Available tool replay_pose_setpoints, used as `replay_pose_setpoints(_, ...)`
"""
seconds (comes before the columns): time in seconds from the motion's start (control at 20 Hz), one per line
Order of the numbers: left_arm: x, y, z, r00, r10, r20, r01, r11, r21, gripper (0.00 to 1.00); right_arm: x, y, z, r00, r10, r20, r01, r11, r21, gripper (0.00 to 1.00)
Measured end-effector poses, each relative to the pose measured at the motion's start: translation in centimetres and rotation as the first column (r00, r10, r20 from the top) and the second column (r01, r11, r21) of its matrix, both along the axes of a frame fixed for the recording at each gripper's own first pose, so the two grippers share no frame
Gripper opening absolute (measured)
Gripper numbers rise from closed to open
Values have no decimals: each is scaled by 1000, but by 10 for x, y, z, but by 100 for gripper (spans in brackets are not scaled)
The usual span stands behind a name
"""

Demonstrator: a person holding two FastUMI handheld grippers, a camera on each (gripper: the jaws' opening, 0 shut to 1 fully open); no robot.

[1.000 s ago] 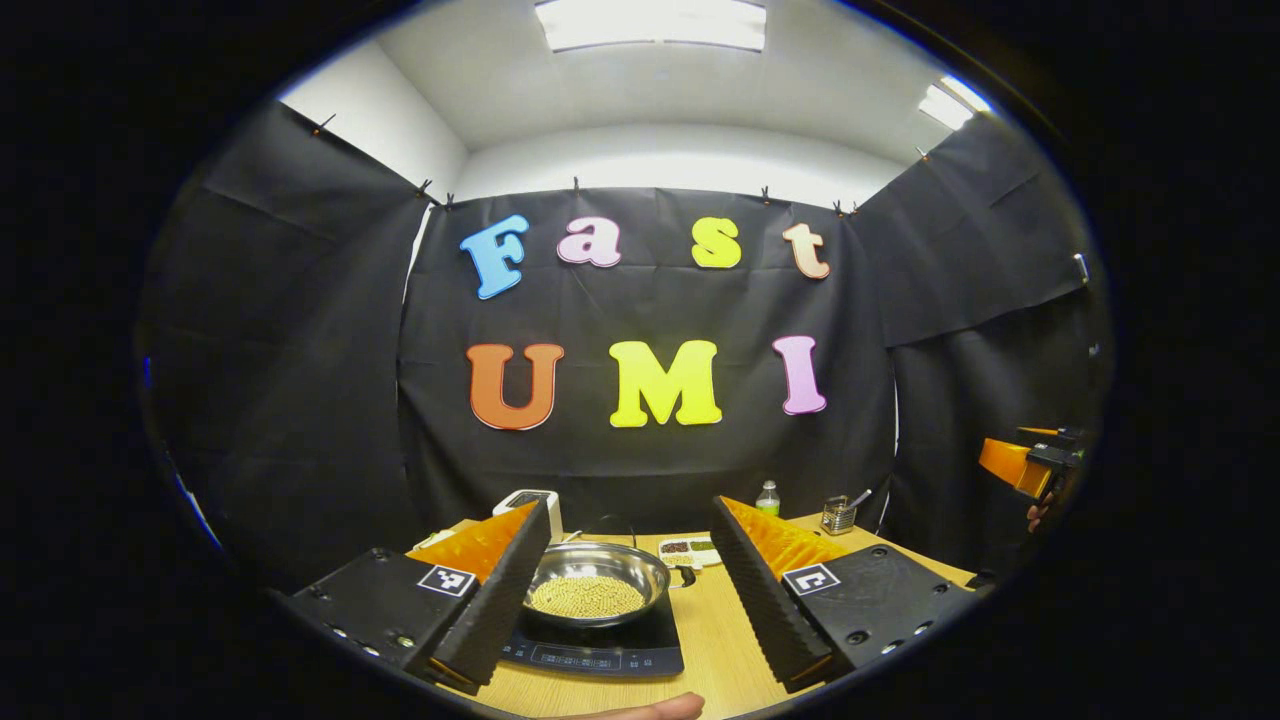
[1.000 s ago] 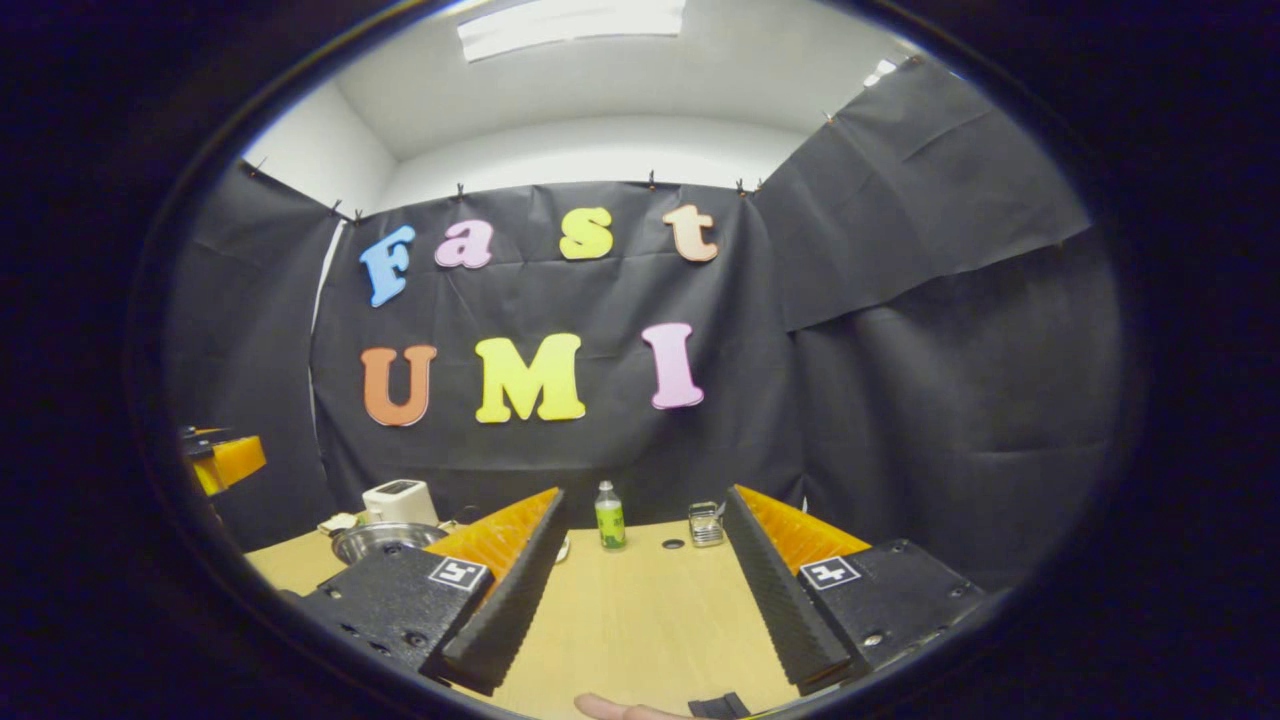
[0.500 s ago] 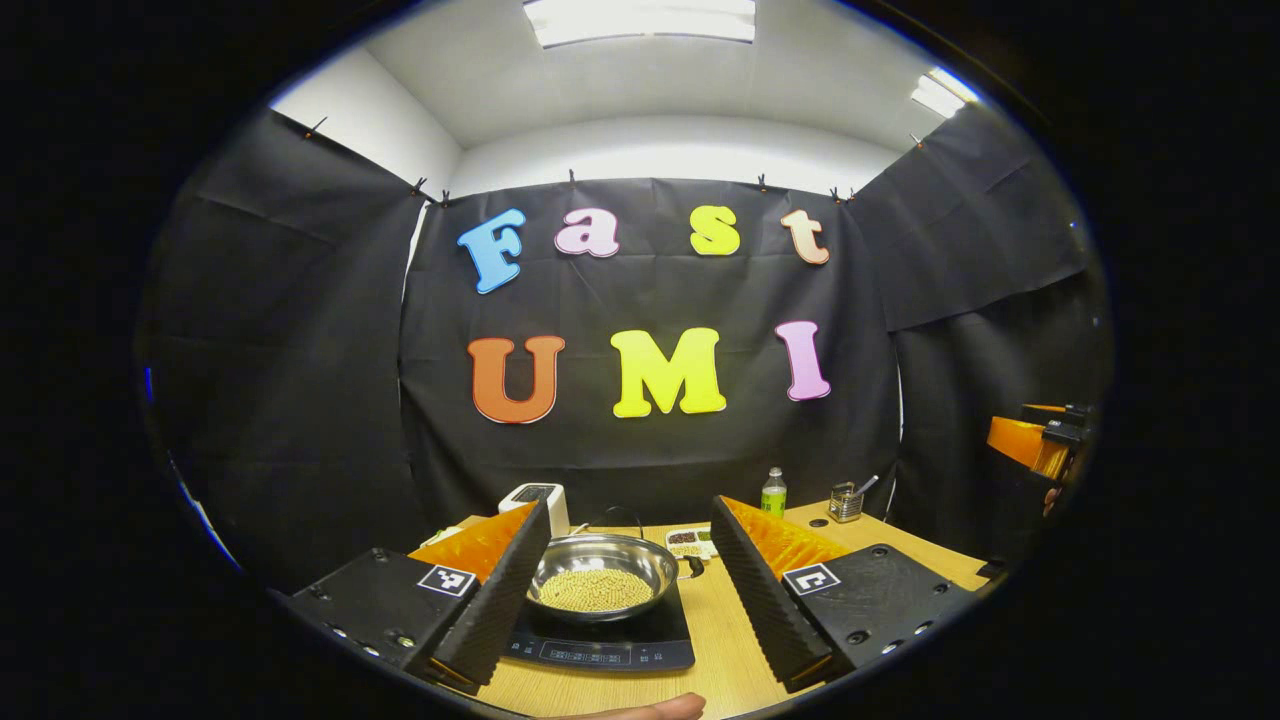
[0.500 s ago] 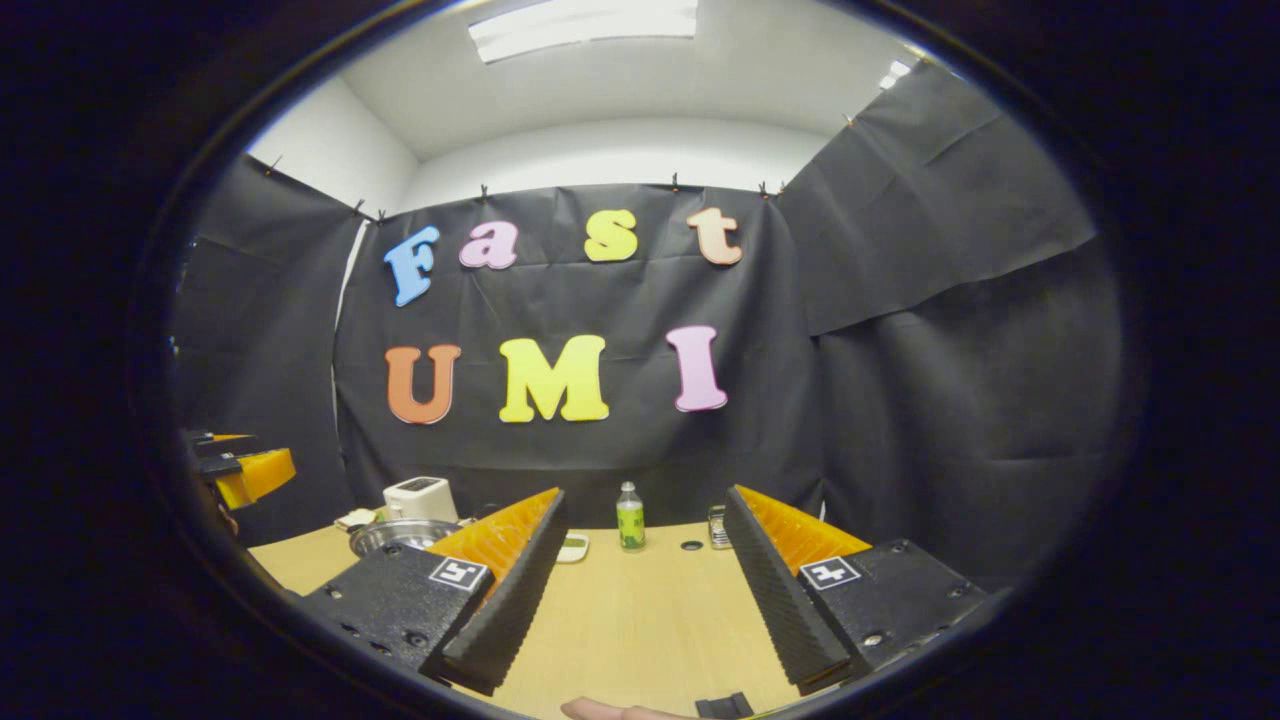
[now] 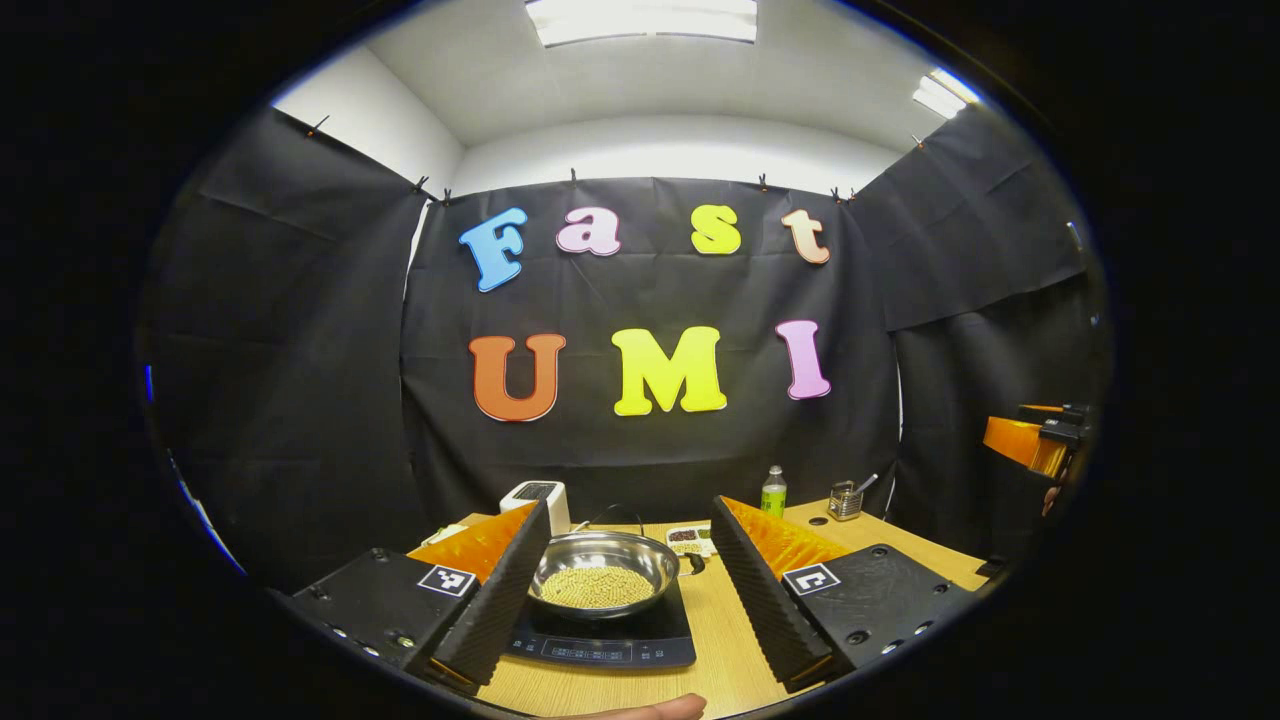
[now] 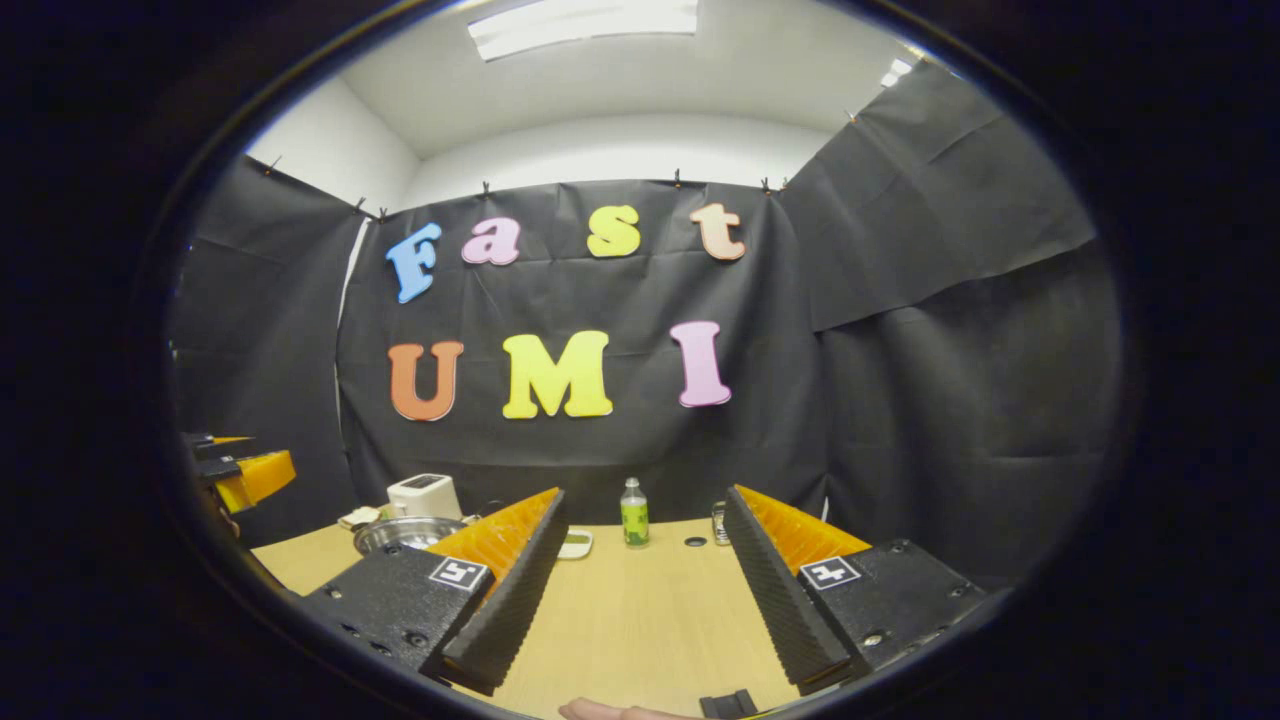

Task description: First push the handle of the pot to place it horizontally, then grasp the pot with both hands and set it on the induction cooktop.

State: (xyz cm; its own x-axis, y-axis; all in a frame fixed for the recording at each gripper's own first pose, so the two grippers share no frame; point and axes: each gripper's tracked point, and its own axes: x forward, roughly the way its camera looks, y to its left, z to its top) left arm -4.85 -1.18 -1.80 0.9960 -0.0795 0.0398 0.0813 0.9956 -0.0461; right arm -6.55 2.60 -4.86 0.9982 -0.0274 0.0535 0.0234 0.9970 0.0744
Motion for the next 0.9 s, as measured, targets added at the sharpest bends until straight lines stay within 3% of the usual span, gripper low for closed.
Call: replay_pose_setpoints(0.9,-4,14,-10,999,41,-17,-41,999,-15,96,2,7,-10,1000,19,-17,-20,1000,-23,96)
